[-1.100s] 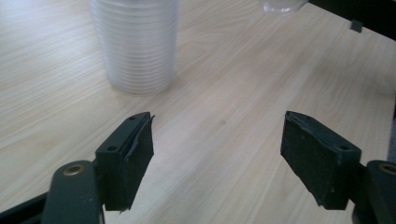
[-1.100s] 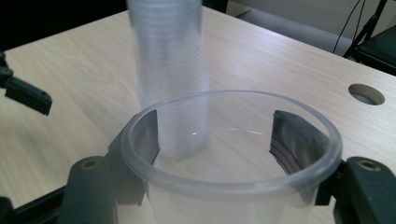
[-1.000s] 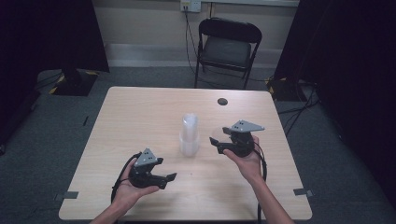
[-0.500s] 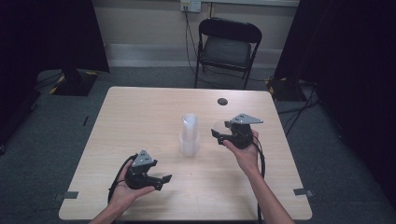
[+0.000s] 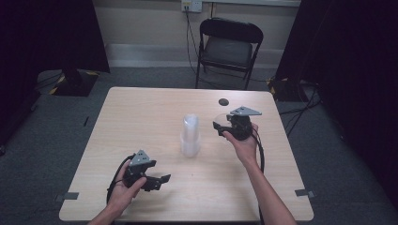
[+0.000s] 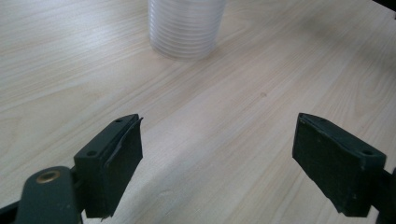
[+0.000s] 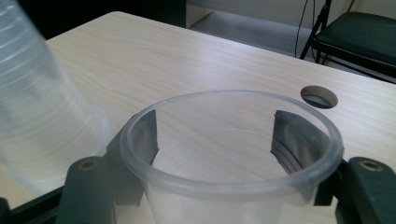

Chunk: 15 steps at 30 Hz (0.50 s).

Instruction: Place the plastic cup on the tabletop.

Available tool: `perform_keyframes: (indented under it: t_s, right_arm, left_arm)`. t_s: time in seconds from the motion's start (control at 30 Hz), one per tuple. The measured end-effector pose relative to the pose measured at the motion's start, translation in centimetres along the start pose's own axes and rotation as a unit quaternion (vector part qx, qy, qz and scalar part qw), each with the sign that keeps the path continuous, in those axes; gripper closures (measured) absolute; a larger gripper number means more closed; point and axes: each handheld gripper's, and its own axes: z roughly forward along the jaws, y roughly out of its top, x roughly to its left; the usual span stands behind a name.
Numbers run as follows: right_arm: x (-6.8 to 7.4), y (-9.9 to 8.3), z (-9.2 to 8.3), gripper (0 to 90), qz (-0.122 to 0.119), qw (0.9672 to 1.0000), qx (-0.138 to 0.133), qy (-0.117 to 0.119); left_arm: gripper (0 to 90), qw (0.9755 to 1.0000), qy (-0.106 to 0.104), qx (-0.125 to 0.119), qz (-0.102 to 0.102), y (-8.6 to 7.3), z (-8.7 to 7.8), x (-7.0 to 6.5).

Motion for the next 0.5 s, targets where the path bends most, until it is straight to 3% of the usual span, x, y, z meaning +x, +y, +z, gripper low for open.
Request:
perform_keyframes:
  t_s: [0.1,0.17,0.5]
  right_arm:
    - [-0.5,0.0,0.7,31.2,0.009,0.9996,-0.004,-0.028]
    - [-0.9,-0.2,1.2,31.0,0.022,0.9995,-0.003,-0.024]
    - [-1.5,-0.9,3.8,29.2,0.036,0.9991,0.011,-0.017]
  left_arm:
    - [15.9,1.0000,0.000,-0.004,0.007,-0.1,-0.1,0.1]
    - [15.9,1.0000,0.002,0.002,0.009,-0.1,0.0,0.0]
    - [15.9,0.9993,0.008,0.021,0.028,-0.3,0.6,-0.6]
